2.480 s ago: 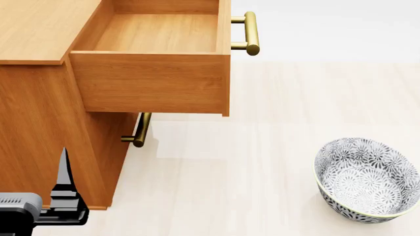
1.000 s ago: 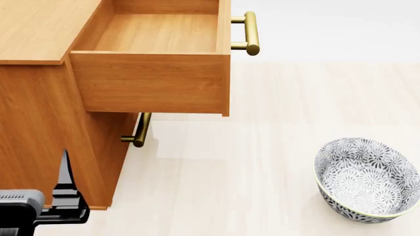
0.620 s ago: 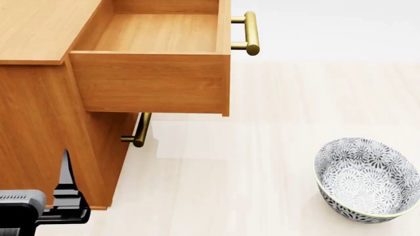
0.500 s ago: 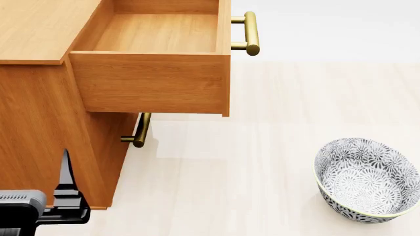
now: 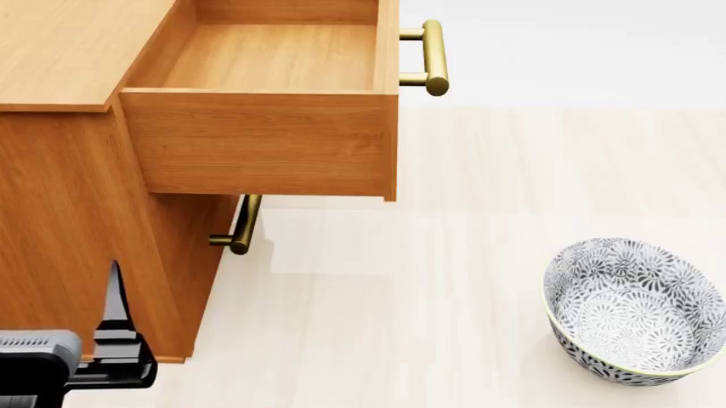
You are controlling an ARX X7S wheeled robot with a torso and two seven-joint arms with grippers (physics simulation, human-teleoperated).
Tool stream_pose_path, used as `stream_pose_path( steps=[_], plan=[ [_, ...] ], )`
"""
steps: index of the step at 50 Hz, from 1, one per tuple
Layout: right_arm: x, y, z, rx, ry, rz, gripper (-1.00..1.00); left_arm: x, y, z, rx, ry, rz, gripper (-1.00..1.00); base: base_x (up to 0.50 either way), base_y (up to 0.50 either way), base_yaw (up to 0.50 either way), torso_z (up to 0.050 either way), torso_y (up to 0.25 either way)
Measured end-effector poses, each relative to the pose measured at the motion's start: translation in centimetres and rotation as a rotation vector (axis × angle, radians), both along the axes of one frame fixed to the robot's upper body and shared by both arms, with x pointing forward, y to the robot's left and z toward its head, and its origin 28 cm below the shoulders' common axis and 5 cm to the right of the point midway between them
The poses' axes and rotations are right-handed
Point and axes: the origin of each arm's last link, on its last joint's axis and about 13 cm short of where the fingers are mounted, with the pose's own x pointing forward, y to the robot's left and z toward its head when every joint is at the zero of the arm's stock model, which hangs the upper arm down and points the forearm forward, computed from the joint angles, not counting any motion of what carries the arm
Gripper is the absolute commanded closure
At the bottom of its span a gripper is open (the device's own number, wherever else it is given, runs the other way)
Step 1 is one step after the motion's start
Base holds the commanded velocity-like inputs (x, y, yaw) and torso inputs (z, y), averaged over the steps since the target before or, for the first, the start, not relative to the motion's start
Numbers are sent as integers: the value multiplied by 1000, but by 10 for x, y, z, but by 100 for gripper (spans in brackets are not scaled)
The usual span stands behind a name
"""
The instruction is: Put the ketchup in the top drawer of the cabinet.
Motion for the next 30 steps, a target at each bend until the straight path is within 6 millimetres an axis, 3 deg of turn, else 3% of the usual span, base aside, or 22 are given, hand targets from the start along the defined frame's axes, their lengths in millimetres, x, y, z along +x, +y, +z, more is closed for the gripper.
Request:
stream_pose_path(
  steps=[30],
  plan=[
    [7, 6, -3, 17, 5, 16, -100, 2, 0, -2, 3, 6, 3, -100, 0, 0, 0, 0, 0]
  ],
)
